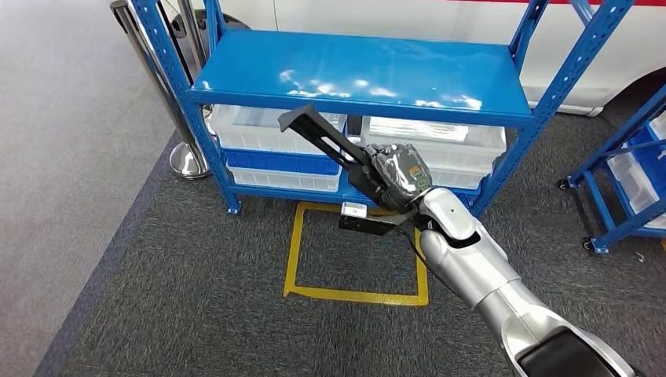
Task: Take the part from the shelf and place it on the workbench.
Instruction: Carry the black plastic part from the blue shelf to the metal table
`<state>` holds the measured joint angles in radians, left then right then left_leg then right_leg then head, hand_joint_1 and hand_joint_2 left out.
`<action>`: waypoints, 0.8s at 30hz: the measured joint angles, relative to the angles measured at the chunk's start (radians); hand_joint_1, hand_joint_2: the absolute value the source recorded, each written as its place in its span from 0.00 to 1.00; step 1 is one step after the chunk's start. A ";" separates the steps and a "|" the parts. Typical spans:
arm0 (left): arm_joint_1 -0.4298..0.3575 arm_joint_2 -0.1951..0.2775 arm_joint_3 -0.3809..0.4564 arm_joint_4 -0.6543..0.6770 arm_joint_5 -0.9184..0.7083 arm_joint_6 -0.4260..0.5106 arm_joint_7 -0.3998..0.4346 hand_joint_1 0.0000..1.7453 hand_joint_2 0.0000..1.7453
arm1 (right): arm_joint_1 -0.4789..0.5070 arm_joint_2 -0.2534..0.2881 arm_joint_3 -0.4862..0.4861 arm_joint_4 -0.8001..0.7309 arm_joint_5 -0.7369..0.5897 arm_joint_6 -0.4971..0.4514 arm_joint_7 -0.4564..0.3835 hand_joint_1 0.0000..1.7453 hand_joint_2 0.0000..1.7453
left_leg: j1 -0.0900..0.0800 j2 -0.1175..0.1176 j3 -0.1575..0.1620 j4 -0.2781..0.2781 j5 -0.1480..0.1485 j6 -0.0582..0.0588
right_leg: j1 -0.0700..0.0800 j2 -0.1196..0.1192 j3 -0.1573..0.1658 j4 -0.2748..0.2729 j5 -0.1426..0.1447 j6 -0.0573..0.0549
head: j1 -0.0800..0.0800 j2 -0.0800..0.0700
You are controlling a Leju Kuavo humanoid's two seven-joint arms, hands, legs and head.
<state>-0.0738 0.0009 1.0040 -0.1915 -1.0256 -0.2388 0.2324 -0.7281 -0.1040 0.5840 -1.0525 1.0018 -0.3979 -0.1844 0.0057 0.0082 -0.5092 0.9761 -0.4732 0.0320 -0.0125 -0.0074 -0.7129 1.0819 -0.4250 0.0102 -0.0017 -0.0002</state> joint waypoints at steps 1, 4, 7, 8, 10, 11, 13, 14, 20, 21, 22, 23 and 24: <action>-0.001 0.000 0.000 0.000 0.000 0.000 -0.001 0.00 1.00 | 0.000 0.000 0.000 0.000 0.000 0.000 0.000 1.00 1.00 | -0.001 0.003 -0.016 0.001 0.014 0.004 | -0.001 0.002 -0.013 0.053 -0.059 0.003 | 0.000 0.000; 0.000 0.000 0.000 0.000 0.000 0.000 -0.002 0.00 1.00 | 0.003 0.000 0.003 0.000 0.000 0.000 0.001 1.00 1.00 | -0.001 0.004 -0.075 0.009 0.053 0.004 | -0.002 0.003 -0.032 0.227 -0.138 0.012 | 0.000 0.000; 0.000 -0.001 0.000 0.000 0.000 0.000 -0.003 0.00 1.00 | 0.005 0.000 0.009 -0.001 0.000 0.000 0.002 1.00 1.00 | 0.001 0.004 -0.132 0.032 0.081 -0.004 | -0.005 0.003 0.058 0.177 -0.063 0.012 | 0.000 0.000; 0.000 -0.002 0.000 0.000 0.000 -0.001 -0.003 0.00 1.00 | 0.005 0.000 0.011 -0.002 0.000 -0.001 0.002 1.00 1.00 | 0.000 0.003 -0.147 0.042 0.086 -0.009 | -0.003 0.003 0.112 0.106 -0.068 0.010 | 0.000 0.000; 0.001 -0.002 0.000 0.000 -0.001 -0.001 -0.003 0.00 1.00 | 0.003 0.000 0.013 -0.008 0.000 -0.001 0.004 1.00 1.00 | -0.003 0.002 -0.163 0.056 0.099 -0.020 | 0.000 0.005 0.187 -0.006 -0.108 -0.002 | 0.000 0.000; 0.002 -0.002 0.000 0.000 -0.001 -0.001 -0.003 0.00 1.00 | 0.002 0.001 0.013 -0.010 0.000 -0.001 0.004 1.00 1.00 | -0.004 0.002 -0.167 0.057 0.107 -0.025 | 0.003 0.006 0.198 -0.029 -0.120 -0.010 | 0.000 0.000; 0.005 -0.001 0.002 0.000 -0.001 -0.002 -0.003 0.00 1.00 | -0.002 0.001 0.013 -0.011 -0.001 0.000 0.005 1.00 1.00 | -0.001 0.001 -0.175 0.058 0.112 -0.036 | 0.003 0.004 0.184 -0.034 -0.106 -0.028 | 0.000 0.000; 0.005 -0.001 0.002 0.000 -0.001 -0.002 -0.002 0.00 1.00 | -0.003 0.001 0.014 -0.011 -0.001 0.001 0.006 1.00 1.00 | 0.001 0.001 -0.184 0.072 0.090 -0.043 | 0.002 0.003 0.174 -0.035 -0.094 -0.038 | 0.000 0.000; 0.006 -0.001 0.004 0.000 0.000 -0.002 -0.002 0.00 1.00 | -0.003 0.001 0.015 -0.011 -0.001 0.001 0.005 1.00 1.00 | 0.006 0.000 -0.228 0.346 -0.076 -0.062 | 0.003 0.001 0.086 -0.030 -0.023 -0.053 | -0.001 0.000; 0.006 -0.001 0.005 0.000 0.000 -0.002 -0.002 0.00 1.00 | -0.003 0.001 0.016 -0.011 -0.001 0.001 0.005 1.00 1.00 | 0.006 -0.001 -0.196 0.324 -0.049 -0.059 | 0.004 0.001 0.071 -0.028 -0.013 -0.052 | -0.001 0.000; 0.006 0.000 0.005 0.000 0.000 -0.002 -0.002 0.00 1.00 | -0.003 0.001 0.016 -0.011 -0.001 0.001 0.005 1.00 1.00 | 0.005 -0.002 -0.148 0.270 -0.025 -0.053 | 0.005 0.001 0.059 -0.027 -0.003 -0.050 | -0.001 0.000; 0.005 0.001 0.005 0.000 -0.001 -0.002 -0.002 0.00 1.00 | -0.004 0.001 0.016 -0.011 -0.001 0.001 0.005 1.00 1.00 | 0.002 -0.004 -0.089 0.194 -0.019 -0.045 | 0.007 0.001 0.050 -0.027 0.006 -0.047 | -0.001 0.000; 0.004 0.002 0.005 0.000 -0.001 -0.002 -0.002 0.00 1.00 | -0.004 0.001 0.016 -0.012 -0.001 0.001 0.005 1.00 1.00 | 0.000 -0.005 -0.038 0.120 -0.025 -0.038 | 0.008 0.001 0.044 -0.027 0.015 -0.043 | 0.000 0.000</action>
<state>-0.0702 0.0029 1.0086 -0.1915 -1.0262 -0.2412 0.2299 -0.7322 -0.1026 0.5997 -1.0644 1.0010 -0.3969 -0.1794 0.0055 0.0028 -0.5473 1.0960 -0.4986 -0.0061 -0.0049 -0.0067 -0.6690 1.0548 -0.4103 -0.0327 -0.0022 -0.0004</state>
